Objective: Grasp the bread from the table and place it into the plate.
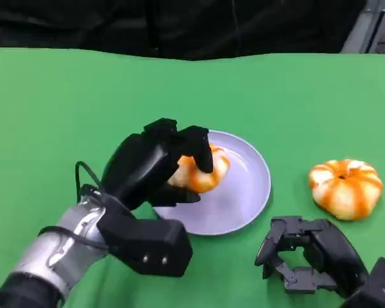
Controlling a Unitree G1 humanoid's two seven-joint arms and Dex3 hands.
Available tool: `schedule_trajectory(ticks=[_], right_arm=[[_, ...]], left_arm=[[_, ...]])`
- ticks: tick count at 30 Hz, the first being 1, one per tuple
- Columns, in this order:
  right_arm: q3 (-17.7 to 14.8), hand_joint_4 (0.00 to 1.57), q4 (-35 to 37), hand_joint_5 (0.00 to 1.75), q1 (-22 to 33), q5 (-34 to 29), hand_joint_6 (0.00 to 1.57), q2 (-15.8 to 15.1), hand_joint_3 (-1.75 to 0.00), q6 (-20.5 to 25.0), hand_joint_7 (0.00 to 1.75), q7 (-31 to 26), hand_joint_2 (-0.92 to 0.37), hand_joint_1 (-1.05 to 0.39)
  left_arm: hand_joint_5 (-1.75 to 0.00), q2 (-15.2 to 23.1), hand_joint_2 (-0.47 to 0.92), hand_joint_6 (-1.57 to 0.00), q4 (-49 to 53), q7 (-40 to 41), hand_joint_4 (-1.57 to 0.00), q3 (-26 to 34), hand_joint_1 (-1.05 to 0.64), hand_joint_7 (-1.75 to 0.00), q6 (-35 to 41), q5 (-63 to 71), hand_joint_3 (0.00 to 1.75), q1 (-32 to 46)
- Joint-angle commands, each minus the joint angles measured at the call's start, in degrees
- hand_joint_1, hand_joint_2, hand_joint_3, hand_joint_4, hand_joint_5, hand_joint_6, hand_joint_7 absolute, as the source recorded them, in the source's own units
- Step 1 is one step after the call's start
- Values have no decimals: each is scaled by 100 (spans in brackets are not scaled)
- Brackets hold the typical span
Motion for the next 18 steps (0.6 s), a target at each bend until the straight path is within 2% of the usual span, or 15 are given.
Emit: schedule_trajectory(ticks=[1, 17, 18], right_arm=[[0, 93, -90, 139, 39, 31, 97, -50, -94, 79, 104, -24, -65, 8], [14, 95, -113, 138, 53, 58, 97, -21, -96, 93, 105, -20, -63, 9], [18, 95, -112, 138, 56, 83, 97, 0, -97, 96, 106, -2, -61, 8]], left_arm=[[-175, -57, 90, -56, 427, 60, -52, -48, -18, -146, -87, -19, 0, -305], [-173, -204, 91, -58, 1114, 98, -50, -140, -17, -139, -211, -12, 0, -647], [-160, -267, 88, -66, 1316, 67, -53, -187, -14, -114, -211, -5, 0, -757]])
